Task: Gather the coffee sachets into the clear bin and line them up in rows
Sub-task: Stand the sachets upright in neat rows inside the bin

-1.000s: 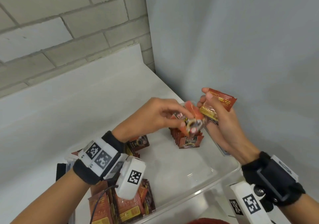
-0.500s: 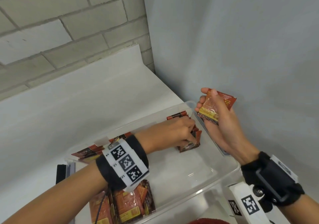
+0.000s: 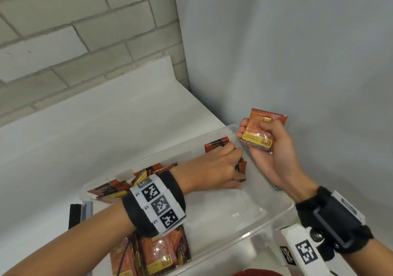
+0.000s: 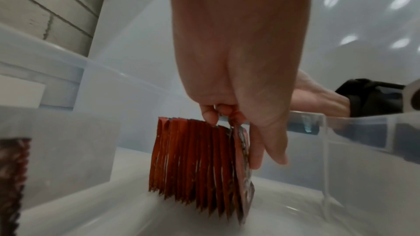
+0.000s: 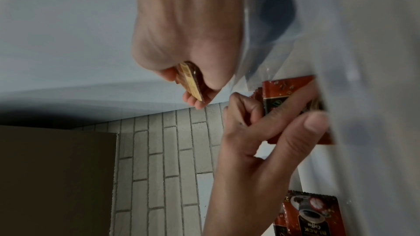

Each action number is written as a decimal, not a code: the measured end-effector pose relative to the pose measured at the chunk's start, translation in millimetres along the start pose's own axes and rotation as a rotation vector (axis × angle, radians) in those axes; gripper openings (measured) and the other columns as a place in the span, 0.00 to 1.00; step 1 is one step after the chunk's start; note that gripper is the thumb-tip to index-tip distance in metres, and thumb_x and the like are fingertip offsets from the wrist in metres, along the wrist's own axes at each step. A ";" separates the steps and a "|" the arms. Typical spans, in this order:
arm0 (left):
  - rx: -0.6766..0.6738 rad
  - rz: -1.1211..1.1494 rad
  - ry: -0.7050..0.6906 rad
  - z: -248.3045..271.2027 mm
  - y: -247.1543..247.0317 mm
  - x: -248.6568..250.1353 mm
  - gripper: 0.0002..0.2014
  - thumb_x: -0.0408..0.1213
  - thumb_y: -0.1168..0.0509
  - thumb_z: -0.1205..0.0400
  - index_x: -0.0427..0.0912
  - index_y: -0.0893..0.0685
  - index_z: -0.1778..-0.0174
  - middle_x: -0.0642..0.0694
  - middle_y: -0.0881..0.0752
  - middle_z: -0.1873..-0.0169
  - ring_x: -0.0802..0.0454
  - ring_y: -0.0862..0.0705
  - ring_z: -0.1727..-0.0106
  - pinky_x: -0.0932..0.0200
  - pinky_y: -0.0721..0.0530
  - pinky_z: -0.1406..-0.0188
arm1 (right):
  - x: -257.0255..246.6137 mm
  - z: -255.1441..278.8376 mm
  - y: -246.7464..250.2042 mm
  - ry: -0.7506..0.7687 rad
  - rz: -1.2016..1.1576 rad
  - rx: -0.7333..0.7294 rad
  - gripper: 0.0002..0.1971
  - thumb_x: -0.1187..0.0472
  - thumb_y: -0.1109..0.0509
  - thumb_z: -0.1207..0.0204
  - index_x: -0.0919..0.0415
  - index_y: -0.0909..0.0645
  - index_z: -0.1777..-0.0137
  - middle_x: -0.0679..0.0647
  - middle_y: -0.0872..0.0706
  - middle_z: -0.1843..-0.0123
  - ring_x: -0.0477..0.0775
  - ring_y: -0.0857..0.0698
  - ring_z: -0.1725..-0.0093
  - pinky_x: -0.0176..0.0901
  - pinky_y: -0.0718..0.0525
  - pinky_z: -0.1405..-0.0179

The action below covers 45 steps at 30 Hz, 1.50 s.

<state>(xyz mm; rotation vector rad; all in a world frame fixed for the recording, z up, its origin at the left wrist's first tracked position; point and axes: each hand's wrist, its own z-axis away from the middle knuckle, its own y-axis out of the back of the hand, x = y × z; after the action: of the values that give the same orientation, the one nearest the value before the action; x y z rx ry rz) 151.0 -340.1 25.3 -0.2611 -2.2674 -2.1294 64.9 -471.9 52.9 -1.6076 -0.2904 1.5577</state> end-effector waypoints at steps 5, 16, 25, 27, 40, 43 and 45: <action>-0.017 0.091 0.031 1.9 3.4 -0.5 0.15 0.48 0.38 0.16 0.48 0.12 0.40 0.48 0.32 0.57 0.52 0.38 0.52 0.57 0.32 0.54 | 1.9 -2.2 1.0 0.018 0.087 0.007 0.13 0.67 0.46 0.16 0.66 0.18 0.50 0.57 0.09 0.56 0.52 0.10 0.56 0.42 0.12 0.48; 0.280 0.797 0.444 19.8 52.4 -12.8 0.10 0.38 0.39 0.16 0.43 0.14 0.45 0.45 0.15 0.54 0.54 0.17 0.53 0.57 0.17 0.51 | 5.6 -2.2 3.2 0.189 0.260 -0.235 0.11 0.59 0.26 0.33 0.55 0.11 0.51 0.56 0.13 0.36 0.54 0.15 0.36 0.42 0.19 0.36; 0.435 1.326 0.589 22.8 66.7 -4.3 0.16 0.44 0.39 0.18 0.34 0.15 0.47 0.41 0.15 0.58 0.55 0.18 0.58 0.62 0.18 0.55 | 8.6 -2.1 11.3 0.198 0.434 -0.427 0.18 0.75 0.37 0.22 0.57 0.08 0.50 0.52 0.26 0.22 0.57 0.25 0.24 0.54 0.21 0.31; 0.425 1.342 0.603 24.2 68.5 -3.1 0.12 0.39 0.35 0.21 0.37 0.14 0.47 0.42 0.13 0.57 0.52 0.15 0.56 0.61 0.15 0.53 | 8.2 -0.9 10.3 0.162 0.403 -0.406 0.25 0.81 0.45 0.24 0.59 0.08 0.52 0.51 0.24 0.23 0.56 0.24 0.25 0.56 0.21 0.30; 0.361 0.878 0.607 27.7 77.8 -2.8 0.14 0.38 0.33 0.17 0.46 0.19 0.35 0.51 0.19 0.67 0.56 0.18 0.65 0.56 0.19 0.65 | 7.3 4.5 -1.0 0.124 0.681 -0.227 0.14 0.58 0.25 0.31 0.58 0.13 0.44 0.51 0.17 0.61 0.47 0.15 0.59 0.35 0.18 0.55; 0.380 1.009 0.670 30.6 80.0 -5.9 0.21 0.34 0.27 0.23 0.42 0.23 0.35 0.37 0.12 0.54 0.45 0.11 0.53 0.51 0.12 0.52 | 4.0 6.4 2.3 0.144 0.659 -0.158 0.08 0.62 0.24 0.33 0.63 0.15 0.55 0.48 0.14 0.66 0.48 0.16 0.63 0.34 0.18 0.61; 0.337 1.000 0.673 32.9 79.3 -8.4 0.22 0.32 0.25 0.25 0.43 0.20 0.35 0.39 0.11 0.54 0.47 0.11 0.52 0.54 0.13 0.47 | -1.2 8.4 4.9 0.149 0.712 -0.148 0.05 0.65 0.24 0.31 0.63 0.17 0.58 0.47 0.14 0.68 0.47 0.15 0.65 0.33 0.17 0.62</action>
<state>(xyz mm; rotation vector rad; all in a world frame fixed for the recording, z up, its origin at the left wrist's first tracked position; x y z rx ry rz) 173.3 -304.0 100.3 -0.4494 -1.5357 -1.0797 55.2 -472.3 51.6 -2.0666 0.2934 1.9456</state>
